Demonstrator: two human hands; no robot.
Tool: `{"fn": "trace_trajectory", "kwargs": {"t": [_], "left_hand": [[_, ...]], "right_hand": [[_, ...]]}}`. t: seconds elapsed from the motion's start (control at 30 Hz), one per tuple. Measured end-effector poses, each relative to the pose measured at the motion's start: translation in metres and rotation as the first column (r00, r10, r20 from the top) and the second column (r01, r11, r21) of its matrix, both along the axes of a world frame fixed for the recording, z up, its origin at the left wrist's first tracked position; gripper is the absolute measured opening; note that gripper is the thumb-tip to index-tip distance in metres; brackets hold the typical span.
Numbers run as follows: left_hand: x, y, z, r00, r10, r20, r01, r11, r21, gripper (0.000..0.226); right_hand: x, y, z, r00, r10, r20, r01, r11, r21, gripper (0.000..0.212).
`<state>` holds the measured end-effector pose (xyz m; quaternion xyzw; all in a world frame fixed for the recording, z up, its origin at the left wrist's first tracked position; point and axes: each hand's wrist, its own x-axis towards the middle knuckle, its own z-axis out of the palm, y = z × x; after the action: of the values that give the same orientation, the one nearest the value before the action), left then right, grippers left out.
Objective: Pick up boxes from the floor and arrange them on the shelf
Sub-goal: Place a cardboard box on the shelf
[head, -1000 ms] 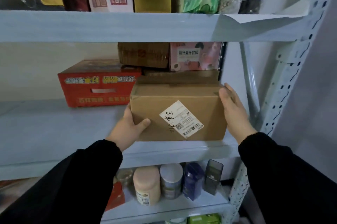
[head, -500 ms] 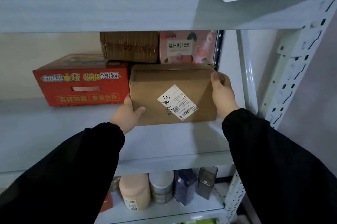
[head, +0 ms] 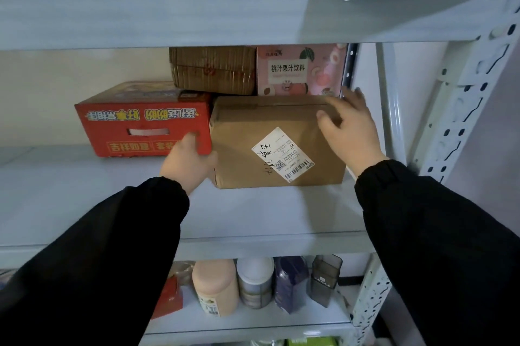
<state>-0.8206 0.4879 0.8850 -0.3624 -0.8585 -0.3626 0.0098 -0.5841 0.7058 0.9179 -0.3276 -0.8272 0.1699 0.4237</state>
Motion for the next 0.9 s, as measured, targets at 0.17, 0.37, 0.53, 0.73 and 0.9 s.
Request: {"fn": "trace_trajectory", "kwargs": {"t": [0.17, 0.37, 0.53, 0.73, 0.9], "left_hand": [[0.024, -0.042, 0.039, 0.873, -0.041, -0.486, 0.094, 0.992, 0.087, 0.049], [0.073, -0.046, 0.04, 0.728, -0.277, -0.627, 0.272, 0.956, -0.106, 0.052], [0.115, -0.027, 0.017, 0.628, -0.49, -0.605, 0.481, 0.855, -0.193, 0.052], [0.198, 0.006, -0.025, 0.322, -0.789, -0.523, 0.801, 0.522, -0.294, 0.054], [0.332, -0.006, -0.07, -0.017, -0.906, -0.424, 0.944, 0.126, -0.305, 0.053]], "right_hand": [[0.011, -0.057, 0.012, 0.93, 0.162, 0.331, -0.242, 0.945, 0.218, 0.065], [0.041, -0.102, -0.008, 0.89, 0.098, 0.446, -0.191, 0.967, 0.169, 0.078], [0.107, -0.138, -0.038, 0.901, -0.021, 0.433, -0.023, 0.995, 0.096, 0.076], [0.219, -0.223, -0.089, 0.803, -0.43, 0.413, 0.431, 0.897, 0.096, 0.072], [0.321, -0.355, -0.133, 0.53, -0.708, 0.467, 0.816, 0.575, -0.055, 0.078]]}}
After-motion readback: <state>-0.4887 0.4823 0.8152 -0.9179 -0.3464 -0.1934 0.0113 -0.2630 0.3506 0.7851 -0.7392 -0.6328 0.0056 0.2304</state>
